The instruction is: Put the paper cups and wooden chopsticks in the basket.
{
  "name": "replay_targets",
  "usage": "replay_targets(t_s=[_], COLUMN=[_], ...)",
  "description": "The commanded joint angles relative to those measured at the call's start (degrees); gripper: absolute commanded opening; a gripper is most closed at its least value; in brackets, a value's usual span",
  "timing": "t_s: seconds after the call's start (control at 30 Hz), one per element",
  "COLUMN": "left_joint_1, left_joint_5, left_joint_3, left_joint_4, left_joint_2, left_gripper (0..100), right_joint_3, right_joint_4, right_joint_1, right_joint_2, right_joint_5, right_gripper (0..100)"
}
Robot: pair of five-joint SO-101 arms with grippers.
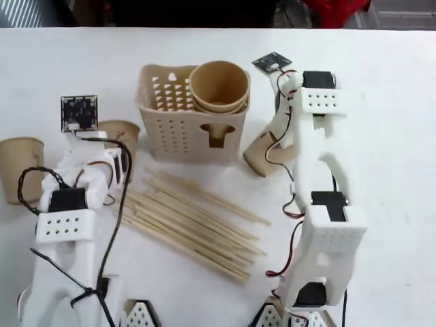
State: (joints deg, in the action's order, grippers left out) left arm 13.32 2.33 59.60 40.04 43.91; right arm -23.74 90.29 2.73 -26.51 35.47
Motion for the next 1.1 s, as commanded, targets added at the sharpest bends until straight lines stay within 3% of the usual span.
replay_targets(t_s=[0.0, 0.1, 0.2, 0.57, 0.9, 1.07], left_joint_1=[-0.57, -0.57, -0.57, -0.57, -0.57, -0.57], left_joint_5=[0.79, 0.79, 0.79, 0.79, 0.79, 0.79], left_joint_3=[-0.35, -0.35, -0.35, -0.35, -0.35, -0.35], left_joint_4=[-1.14, -1.14, -1.14, -1.14, -1.14, -1.14], left_joint_2=[1.1, 1.1, 1.1, 1.1, 1.1, 1.1], left_gripper=[17, 17, 17, 17, 17, 17], right_joint_3=[-1.85, -2.46, -2.9, -13.98, -13.54, -4.57], right_joint_4=[-0.66, -1.1, 0.13, 8.13, 8.22, 8.13], right_joint_1=[-0.31, 0.13, -0.4, -5.41, -9.45, -6.55], right_joint_2=[0.13, 0.22, 0.04, 6.73, 18.95, 23.52], right_joint_5=[0.97, 7.91, 14.68, 14.95, 15.12, 15.03], right_gripper=[19.1, 1.6, 4.4, 1.7, 1.7, 1.7])
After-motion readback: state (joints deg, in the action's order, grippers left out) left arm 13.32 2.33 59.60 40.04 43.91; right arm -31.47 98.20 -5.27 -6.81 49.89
